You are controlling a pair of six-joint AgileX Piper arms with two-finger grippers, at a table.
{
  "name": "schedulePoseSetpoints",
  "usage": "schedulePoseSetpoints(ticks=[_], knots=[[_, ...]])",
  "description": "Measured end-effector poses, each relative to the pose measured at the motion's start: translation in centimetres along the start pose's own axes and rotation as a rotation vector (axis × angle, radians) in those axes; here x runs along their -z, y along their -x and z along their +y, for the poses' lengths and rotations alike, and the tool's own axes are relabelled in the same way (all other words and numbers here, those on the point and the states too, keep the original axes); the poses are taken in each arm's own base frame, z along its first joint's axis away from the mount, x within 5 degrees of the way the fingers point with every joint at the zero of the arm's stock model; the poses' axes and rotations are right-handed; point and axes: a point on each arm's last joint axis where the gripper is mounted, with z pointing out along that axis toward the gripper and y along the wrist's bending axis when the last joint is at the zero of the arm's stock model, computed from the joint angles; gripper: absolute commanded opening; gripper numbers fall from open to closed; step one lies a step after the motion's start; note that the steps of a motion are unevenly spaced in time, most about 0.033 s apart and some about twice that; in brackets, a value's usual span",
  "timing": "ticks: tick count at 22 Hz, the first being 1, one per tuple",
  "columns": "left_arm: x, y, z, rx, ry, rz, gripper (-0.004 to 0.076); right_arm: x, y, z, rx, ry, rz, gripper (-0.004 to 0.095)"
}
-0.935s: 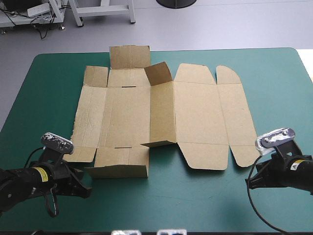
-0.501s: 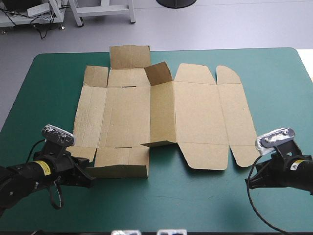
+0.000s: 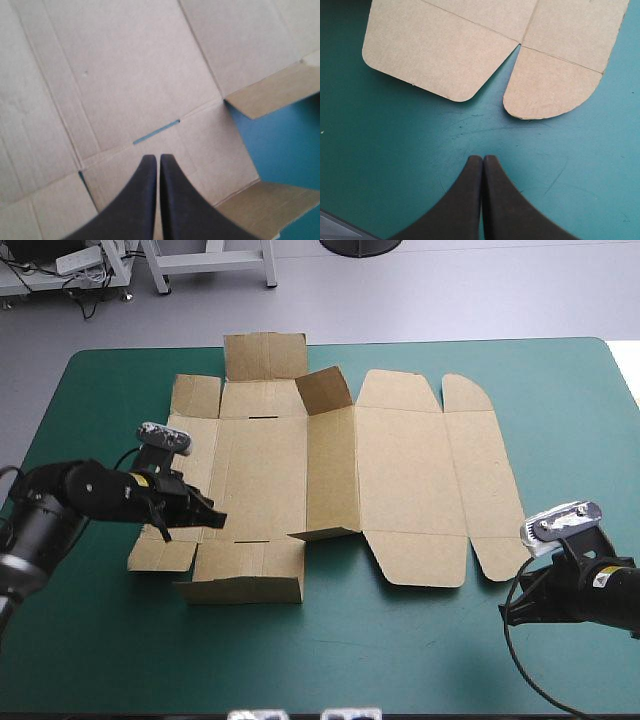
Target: Fold the box
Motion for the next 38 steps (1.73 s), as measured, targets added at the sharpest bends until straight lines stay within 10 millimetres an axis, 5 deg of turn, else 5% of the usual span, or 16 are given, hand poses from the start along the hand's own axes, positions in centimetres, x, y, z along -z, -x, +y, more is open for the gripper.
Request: schedulePoseSetpoints(ticks=[3, 6, 8, 12, 14, 20, 22, 38], knots=[[-0.6, 2.5, 4.9, 0.035, -0.146, 0.008, 0.0015, 0.0, 0.1, 0.2, -0.006, 0.018, -0.013, -0.0020], [-1.4, 2.5, 10.3, 0.132, -0.146, 0.032, 0.0015, 0.0, 0.3, 0.3, -0.010, 0.034, -0.032, -0.0020], [-2.3, 1.4, 14.6, 0.224, -0.114, 0.051, 0.0015, 0.0, 0.4, 0.4, -0.005, 0.042, -0.039, -0.0020], [-1.9, -0.9, 19.1, 0.283, -0.064, 0.061, 0.0027, 0.0, 0.4, 0.4, -0.003, 0.044, -0.042, -0.0020], [-1.3, -1.7, 20.6, 0.344, -0.059, 0.028, 0.0121, 0.0, 0.4, 0.4, -0.004, 0.048, -0.044, -0.0020], [-1.6, -1.8, 21.6, 0.414, -0.100, -0.031, 0.0477, 0.0, 0.4, 0.5, -0.006, 0.053, -0.046, -0.0020], [-1.9, -1.8, 21.7, 0.424, -0.108, -0.029, 0.0536, 0.0, 0.4, 0.5, -0.006, 0.053, -0.046, -0.0020], [-7.6, -4.9, 24.2, 0.576, -0.184, 0.129, 0.0532, 0.0, 0.4, 0.5, -0.014, 0.056, -0.048, -0.0020]])
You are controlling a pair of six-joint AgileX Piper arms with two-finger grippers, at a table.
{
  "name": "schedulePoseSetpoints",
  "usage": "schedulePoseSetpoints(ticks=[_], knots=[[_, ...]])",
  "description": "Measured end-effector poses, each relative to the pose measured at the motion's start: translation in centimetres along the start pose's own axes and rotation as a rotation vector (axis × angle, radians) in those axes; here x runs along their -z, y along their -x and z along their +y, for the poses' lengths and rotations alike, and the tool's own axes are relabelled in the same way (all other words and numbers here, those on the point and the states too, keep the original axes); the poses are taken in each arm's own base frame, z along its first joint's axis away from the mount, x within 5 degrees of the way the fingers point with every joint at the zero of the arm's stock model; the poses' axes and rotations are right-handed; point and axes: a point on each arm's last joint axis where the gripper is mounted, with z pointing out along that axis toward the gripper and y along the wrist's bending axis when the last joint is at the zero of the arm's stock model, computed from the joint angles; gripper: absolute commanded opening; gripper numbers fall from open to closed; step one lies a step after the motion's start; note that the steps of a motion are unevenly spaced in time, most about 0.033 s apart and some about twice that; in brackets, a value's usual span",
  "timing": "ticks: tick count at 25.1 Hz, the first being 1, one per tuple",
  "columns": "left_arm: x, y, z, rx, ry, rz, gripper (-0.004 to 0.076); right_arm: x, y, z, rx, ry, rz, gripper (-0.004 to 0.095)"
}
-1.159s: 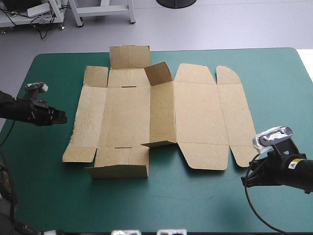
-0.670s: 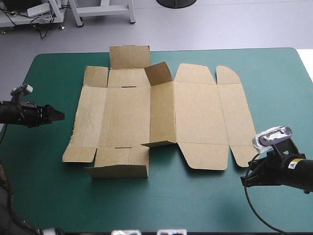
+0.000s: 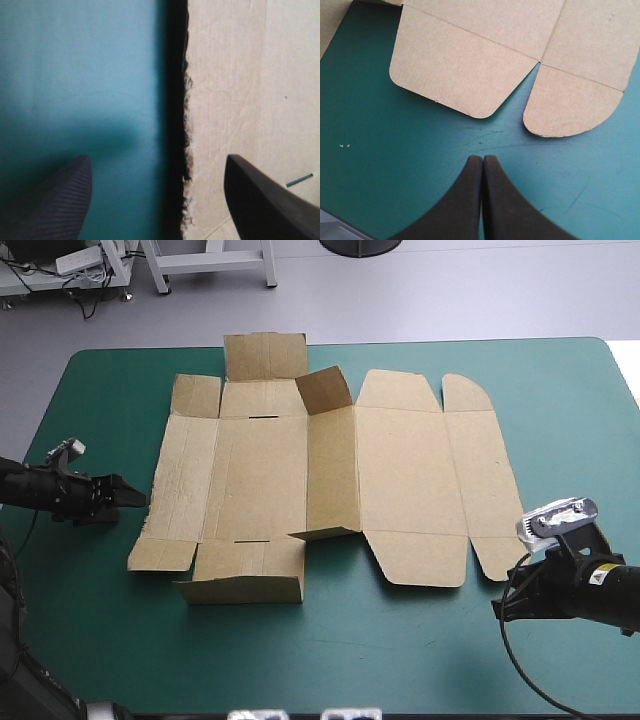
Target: Fold the box
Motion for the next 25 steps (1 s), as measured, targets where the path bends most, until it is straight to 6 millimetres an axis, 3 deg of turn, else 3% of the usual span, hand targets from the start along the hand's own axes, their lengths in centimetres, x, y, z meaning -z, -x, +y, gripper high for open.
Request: schedulePoseSetpoints(ticks=[3, 10, 15, 21, 25], knots=[[-1.0, -0.3, -0.4, 0.011, -0.034, 0.010, 0.0532, 0.0, 0.0, 0.0, -0.001, 0.000, 0.000, -0.0020], [-4.4, -0.1, -4.8, -0.094, -0.091, 0.098, 0.0532, 0.0, 0.0, 0.0, -0.001, 0.001, 0.001, -0.0020], [-5.6, -0.1, -6.5, -0.109, -0.134, 0.110, 0.0527, 0.0, -0.1, 0.0, -0.001, 0.003, 0.006, -0.0020], [-5.9, 0.0, -6.5, -0.086, -0.152, 0.100, 0.0415, 0.0, -0.1, 0.0, -0.001, 0.003, 0.006, -0.0020], [-6.0, -0.1, -6.3, -0.087, -0.132, 0.116, 0.0287, 0.0, -0.1, 0.0, -0.001, 0.003, 0.006, -0.0020]])
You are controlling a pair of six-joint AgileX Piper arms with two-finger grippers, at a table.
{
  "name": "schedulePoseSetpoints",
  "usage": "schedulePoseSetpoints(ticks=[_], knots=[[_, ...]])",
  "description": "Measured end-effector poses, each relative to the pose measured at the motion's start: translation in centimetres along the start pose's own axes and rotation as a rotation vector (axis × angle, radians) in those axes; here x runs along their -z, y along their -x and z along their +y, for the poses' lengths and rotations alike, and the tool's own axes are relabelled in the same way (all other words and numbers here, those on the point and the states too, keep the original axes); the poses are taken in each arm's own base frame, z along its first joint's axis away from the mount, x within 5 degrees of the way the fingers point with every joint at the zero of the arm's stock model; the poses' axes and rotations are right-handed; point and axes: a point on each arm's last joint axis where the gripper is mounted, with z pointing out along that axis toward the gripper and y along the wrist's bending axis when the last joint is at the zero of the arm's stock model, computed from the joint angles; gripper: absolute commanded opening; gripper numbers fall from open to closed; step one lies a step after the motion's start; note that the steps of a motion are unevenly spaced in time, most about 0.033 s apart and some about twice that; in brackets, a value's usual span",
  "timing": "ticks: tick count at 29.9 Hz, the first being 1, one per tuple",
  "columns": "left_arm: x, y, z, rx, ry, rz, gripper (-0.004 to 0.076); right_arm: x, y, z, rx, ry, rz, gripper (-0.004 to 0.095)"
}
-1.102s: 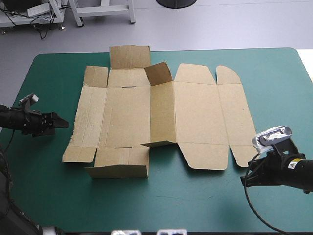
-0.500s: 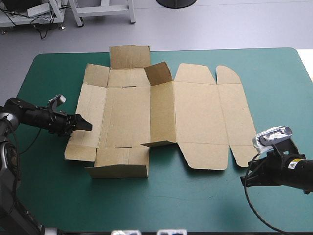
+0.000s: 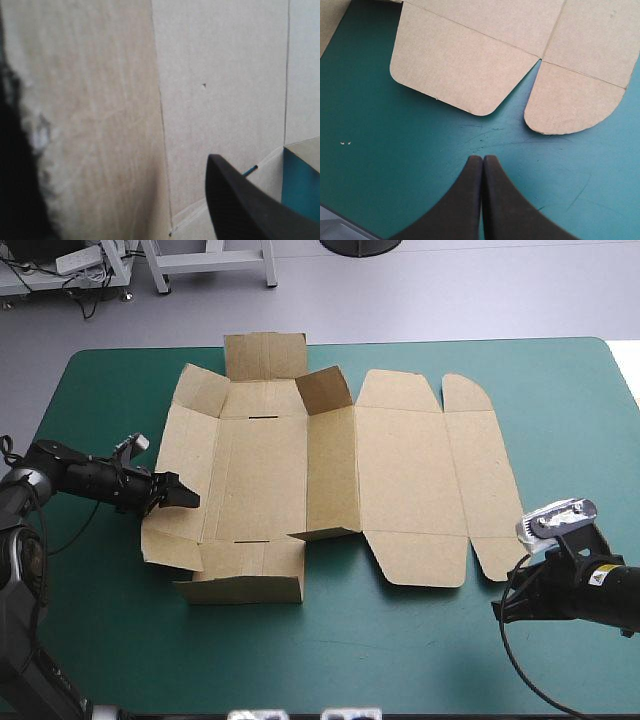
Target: Fold the box
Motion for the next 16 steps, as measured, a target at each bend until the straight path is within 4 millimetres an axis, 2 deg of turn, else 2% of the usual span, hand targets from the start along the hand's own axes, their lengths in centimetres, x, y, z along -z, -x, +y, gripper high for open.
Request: schedulePoseSetpoints(ticks=[6, 16], knots=[[0.0, -0.1, 0.2, 0.005, 0.015, 0.011, -0.0011, 0.0, 0.0, 0.0, -0.004, 0.001, 0.002, -0.0020], [0.0, 0.5, -0.9, -0.126, -0.040, -0.042, -0.0007, 0.0, -0.2, 0.1, -0.005, 0.010, 0.023, -0.0020]])
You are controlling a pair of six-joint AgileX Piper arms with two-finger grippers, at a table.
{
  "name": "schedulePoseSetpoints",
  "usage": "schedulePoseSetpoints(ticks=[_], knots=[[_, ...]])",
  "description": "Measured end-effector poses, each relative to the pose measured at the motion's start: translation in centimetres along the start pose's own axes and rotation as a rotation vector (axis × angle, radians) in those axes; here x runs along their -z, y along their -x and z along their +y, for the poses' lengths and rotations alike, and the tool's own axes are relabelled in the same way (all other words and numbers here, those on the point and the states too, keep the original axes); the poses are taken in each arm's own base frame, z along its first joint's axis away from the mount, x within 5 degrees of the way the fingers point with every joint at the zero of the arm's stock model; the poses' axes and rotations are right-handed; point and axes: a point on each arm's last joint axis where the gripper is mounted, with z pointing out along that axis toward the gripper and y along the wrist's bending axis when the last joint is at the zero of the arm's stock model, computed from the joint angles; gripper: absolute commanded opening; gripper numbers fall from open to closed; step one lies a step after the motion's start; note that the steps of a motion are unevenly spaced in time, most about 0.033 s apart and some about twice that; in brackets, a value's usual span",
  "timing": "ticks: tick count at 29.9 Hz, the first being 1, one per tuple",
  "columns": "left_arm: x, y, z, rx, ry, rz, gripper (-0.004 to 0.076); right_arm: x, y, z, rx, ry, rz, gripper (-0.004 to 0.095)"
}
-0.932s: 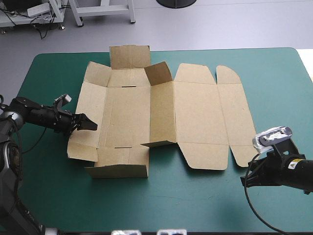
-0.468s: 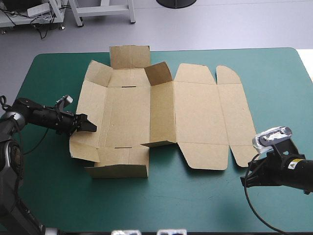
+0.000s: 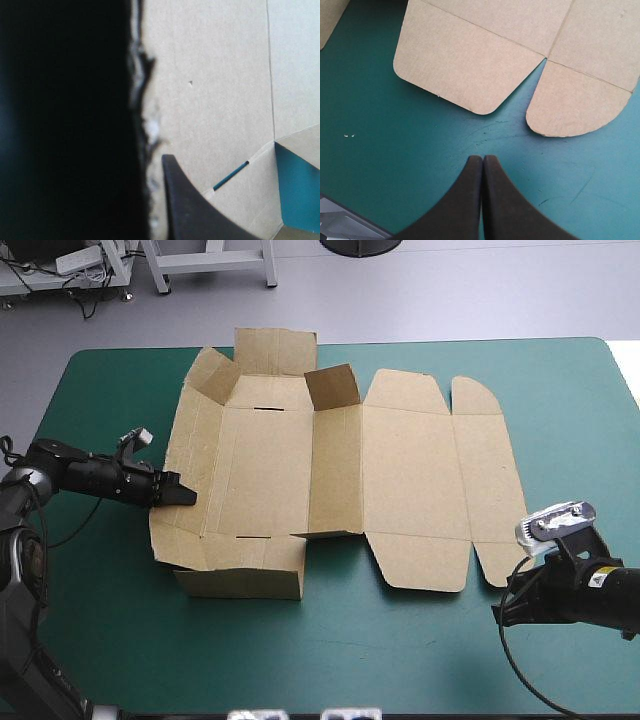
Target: Fold the box
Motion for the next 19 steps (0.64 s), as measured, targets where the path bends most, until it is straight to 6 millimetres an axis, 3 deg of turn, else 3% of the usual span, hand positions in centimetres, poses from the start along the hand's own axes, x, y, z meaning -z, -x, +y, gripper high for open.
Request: schedulePoseSetpoints(ticks=[4, 9, 19], knots=[[0.5, 0.8, -1.8, -0.114, 0.040, 0.008, -0.0007, 0.0, 0.0, 0.0, 0.000, -0.001, -0.003, -0.0020], [2.1, 2.6, -6.6, -0.402, 0.111, 0.001, -0.0007, 0.0, 0.2, -0.1, 0.000, -0.010, -0.022, -0.0020], [8.1, 5.6, -21.5, -1.087, 0.275, -0.132, -0.0007, 0.1, 1.0, -0.1, -0.005, -0.009, -0.109, -0.0020]])
